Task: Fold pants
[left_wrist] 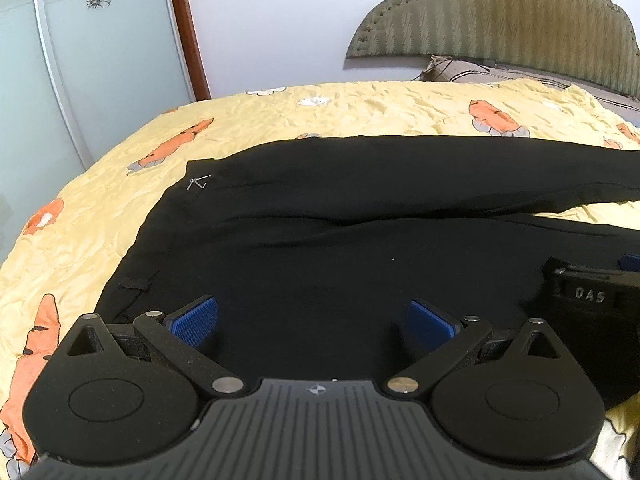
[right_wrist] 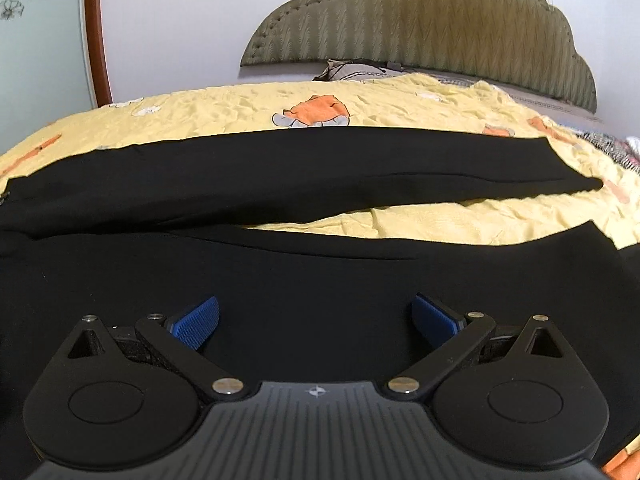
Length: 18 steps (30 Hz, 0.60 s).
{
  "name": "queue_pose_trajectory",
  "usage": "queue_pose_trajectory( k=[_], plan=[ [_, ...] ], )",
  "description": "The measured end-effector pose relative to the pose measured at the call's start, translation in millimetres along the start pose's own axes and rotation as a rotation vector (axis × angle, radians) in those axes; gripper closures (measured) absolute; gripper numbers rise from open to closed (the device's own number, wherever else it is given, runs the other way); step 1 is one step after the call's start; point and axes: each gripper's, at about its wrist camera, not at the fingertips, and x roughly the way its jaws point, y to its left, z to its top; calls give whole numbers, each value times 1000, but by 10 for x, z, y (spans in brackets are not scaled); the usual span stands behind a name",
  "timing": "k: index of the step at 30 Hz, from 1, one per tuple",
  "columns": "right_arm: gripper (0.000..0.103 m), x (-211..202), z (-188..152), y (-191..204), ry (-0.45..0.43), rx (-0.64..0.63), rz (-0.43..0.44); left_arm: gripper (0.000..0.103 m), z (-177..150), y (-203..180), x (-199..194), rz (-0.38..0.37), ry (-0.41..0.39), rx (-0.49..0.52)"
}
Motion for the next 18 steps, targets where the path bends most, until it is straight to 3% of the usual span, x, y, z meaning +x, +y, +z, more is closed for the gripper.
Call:
queue_pose_trajectory(
  k=[18],
  plan=[
    [0, -10, 0, 14, 1, -3, -4, 0, -217, -92, -278, -4, -36, 98]
  ],
)
